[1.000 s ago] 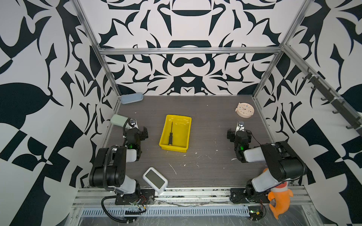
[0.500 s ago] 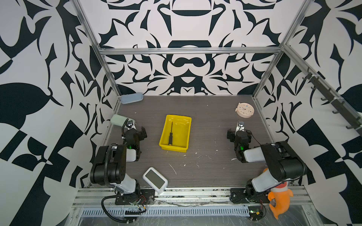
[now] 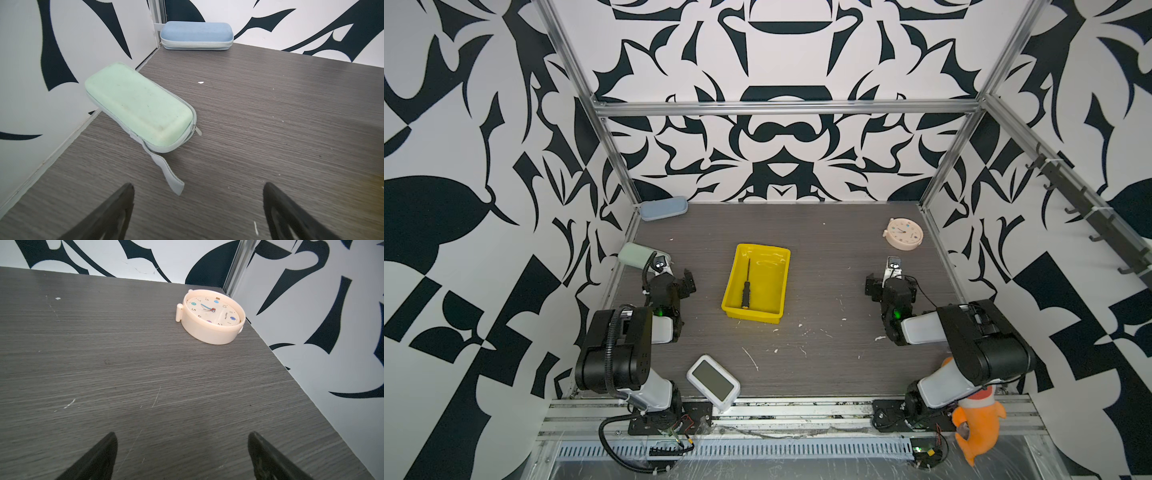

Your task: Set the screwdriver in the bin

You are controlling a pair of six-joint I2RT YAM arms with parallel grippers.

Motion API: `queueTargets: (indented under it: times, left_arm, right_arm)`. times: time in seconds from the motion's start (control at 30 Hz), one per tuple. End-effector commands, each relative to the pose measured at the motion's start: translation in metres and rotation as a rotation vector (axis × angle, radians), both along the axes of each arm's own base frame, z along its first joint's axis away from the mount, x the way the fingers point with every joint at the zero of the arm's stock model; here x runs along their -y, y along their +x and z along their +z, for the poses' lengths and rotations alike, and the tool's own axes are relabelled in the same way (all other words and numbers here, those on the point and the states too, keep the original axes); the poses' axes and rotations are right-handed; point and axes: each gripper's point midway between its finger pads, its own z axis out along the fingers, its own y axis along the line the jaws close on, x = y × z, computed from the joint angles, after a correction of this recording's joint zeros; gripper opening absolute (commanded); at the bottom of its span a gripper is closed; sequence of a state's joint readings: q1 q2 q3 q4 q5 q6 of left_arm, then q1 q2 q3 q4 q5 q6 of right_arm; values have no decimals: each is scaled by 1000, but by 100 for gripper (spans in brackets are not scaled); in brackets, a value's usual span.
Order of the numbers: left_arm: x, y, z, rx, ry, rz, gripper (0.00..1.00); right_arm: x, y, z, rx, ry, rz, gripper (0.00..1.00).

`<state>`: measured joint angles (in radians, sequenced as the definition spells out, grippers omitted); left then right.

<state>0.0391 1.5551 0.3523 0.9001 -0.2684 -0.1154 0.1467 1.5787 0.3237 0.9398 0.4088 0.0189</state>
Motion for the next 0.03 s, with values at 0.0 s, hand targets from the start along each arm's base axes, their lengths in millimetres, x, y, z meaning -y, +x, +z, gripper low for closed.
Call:
queueTargets:
  times: [0.0]
  left_arm:
    - [-1,7,12,43,-6,10,99]
  right_arm:
    - [-1,7,15,52,10,2,100]
